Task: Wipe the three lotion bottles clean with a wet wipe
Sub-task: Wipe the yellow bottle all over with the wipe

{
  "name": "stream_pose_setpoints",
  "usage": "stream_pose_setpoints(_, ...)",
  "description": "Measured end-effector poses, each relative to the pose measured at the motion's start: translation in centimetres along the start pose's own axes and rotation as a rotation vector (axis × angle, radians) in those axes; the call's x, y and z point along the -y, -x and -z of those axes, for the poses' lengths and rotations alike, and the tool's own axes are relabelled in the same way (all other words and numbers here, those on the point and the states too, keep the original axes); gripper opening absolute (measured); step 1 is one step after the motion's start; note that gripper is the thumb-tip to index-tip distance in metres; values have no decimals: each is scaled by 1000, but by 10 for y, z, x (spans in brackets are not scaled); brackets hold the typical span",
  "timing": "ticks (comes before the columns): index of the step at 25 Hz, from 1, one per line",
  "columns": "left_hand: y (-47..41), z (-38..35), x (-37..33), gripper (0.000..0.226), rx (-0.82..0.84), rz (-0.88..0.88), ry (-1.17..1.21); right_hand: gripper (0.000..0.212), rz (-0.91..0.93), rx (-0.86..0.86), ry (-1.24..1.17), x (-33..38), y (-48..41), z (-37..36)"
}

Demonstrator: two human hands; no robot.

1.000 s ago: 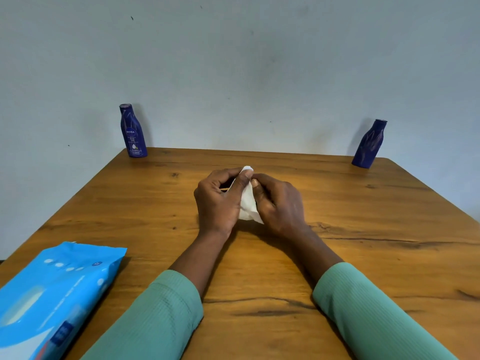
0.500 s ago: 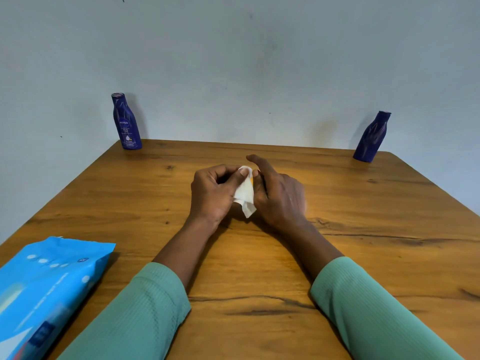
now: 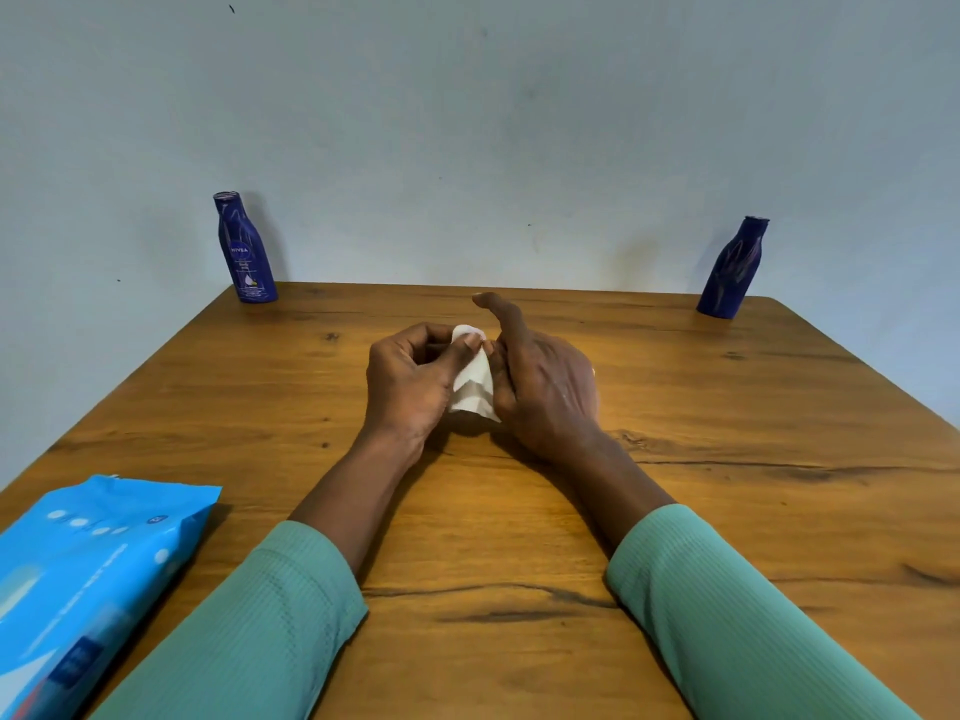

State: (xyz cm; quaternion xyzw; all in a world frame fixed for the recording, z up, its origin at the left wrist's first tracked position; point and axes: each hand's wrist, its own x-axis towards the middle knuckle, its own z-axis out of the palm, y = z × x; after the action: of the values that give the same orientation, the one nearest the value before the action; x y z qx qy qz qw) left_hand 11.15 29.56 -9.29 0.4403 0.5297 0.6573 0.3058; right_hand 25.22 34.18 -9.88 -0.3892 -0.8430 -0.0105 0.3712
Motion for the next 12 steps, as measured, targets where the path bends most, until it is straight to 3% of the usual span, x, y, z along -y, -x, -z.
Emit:
stream_pose_setpoints(6,-10,19,4,42,402,130,123,41,-165,17,-115,-9,0,4)
stream_pose_setpoints(12,-5,2,4,11,55,73,79,39,-82,41,-55,-5,3,0)
